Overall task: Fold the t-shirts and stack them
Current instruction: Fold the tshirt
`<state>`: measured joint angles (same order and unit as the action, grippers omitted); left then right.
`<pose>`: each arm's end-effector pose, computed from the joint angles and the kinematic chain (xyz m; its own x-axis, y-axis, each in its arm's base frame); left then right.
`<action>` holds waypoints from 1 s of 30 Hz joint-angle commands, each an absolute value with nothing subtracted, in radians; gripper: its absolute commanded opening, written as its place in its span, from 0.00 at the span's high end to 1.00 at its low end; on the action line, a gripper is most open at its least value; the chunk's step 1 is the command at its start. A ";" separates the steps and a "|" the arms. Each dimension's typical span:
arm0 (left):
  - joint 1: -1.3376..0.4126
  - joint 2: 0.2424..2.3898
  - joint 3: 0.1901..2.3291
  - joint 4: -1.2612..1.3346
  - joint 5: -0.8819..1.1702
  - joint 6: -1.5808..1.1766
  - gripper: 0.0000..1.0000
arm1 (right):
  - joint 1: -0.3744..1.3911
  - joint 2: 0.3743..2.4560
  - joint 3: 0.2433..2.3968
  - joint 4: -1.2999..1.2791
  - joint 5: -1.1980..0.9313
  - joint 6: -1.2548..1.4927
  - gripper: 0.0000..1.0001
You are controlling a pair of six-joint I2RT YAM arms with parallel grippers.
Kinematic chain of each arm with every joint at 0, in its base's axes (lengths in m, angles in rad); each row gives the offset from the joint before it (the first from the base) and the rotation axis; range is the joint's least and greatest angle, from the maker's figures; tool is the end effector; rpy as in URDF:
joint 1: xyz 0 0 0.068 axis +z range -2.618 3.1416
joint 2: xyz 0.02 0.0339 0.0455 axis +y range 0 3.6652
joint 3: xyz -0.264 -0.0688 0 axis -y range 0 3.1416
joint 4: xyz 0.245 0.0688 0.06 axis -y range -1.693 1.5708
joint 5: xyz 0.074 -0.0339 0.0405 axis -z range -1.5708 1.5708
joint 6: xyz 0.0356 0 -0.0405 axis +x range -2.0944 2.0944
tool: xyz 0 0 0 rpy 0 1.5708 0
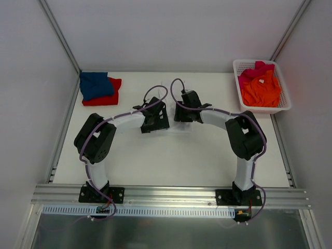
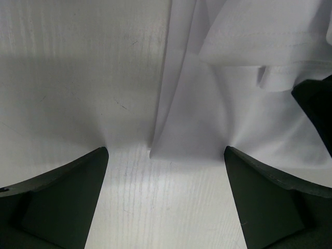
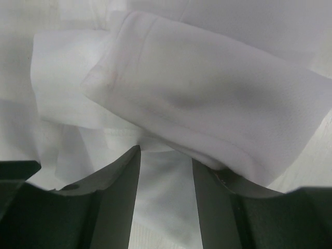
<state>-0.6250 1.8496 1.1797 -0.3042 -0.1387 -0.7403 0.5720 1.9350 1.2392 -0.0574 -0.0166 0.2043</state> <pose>0.3138 -0.2203 0.1718 -0.8436 -0.2151 -0.4920 -0.0712 0.9530 -0.2946 0.3532 0.2281 0.1742 -0.6750 -0.1933 -0.7120 -0.4233 0.8919 0.1591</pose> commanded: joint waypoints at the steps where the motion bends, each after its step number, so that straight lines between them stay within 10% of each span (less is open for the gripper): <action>1: -0.646 1.917 1.146 -0.383 -0.094 -0.752 0.03 | 0.557 1.963 1.299 -0.052 -0.026 0.176 0.52; 30: -0.638 2.143 1.279 -0.462 0.040 -0.770 0.01 | 0.508 2.019 1.407 -0.020 -0.107 0.184 0.52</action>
